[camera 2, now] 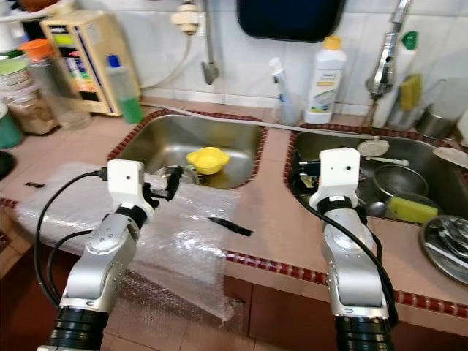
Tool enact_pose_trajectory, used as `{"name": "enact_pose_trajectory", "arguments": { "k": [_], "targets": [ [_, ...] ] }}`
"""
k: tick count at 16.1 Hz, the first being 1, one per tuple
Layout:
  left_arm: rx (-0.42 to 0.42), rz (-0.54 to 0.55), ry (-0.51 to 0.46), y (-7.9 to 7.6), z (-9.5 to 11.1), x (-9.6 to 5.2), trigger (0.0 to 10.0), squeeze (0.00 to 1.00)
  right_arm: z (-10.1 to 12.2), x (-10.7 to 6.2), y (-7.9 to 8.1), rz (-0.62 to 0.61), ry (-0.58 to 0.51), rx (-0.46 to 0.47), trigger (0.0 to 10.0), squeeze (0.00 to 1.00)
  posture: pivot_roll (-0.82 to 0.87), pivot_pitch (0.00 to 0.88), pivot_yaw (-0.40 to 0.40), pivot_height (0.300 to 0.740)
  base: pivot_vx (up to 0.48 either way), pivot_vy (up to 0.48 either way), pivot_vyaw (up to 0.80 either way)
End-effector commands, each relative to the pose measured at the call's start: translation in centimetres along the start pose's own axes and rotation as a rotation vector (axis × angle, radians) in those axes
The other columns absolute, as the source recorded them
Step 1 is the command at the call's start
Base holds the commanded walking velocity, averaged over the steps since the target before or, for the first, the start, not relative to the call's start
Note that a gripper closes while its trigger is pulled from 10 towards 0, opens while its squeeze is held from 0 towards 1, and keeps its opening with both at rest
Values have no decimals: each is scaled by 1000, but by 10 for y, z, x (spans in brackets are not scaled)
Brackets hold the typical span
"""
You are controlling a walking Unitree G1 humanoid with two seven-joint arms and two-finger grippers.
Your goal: Kitchen organization
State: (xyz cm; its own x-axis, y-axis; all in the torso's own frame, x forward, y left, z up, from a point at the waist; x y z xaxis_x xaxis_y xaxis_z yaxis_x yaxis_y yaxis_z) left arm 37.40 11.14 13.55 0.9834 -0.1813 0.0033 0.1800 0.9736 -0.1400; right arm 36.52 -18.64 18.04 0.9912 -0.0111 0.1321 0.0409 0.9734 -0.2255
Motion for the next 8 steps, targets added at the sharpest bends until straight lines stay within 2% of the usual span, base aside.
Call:
{"name": "enact_pose_trajectory", "arguments": {
  "k": [1, 8],
  "targets": [
    [7, 10, -14, 0, 8, 4, 10000, 0, 5, 3, 0, -3, -12, 6, 10000, 0, 25, 0, 60, 740, 0, 0, 0],
    [15, 8, -4, 0, 6, 5, 10000, 0, 5, 5, -6, -19, -15, 2, 10000, 0, 22, 0, 66, 740, -279, 0, 0]
  ]
}}
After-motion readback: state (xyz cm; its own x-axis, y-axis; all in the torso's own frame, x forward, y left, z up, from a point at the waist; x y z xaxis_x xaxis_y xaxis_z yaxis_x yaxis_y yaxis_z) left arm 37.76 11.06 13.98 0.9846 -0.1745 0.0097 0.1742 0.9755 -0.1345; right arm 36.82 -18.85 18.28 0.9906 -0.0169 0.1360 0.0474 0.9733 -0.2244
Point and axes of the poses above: a point about 5 cm out from each wrist's last joint towards the gripper, its own x axis pointing out of the wrist towards the gripper, its own z axis along the axis of the wrist's last joint, y = z × x, the point moved 6 cm from there along x, pointing out of the wrist towards the gripper, and after that the axes turned 4 degrees about -x, right-handed, at the moved point
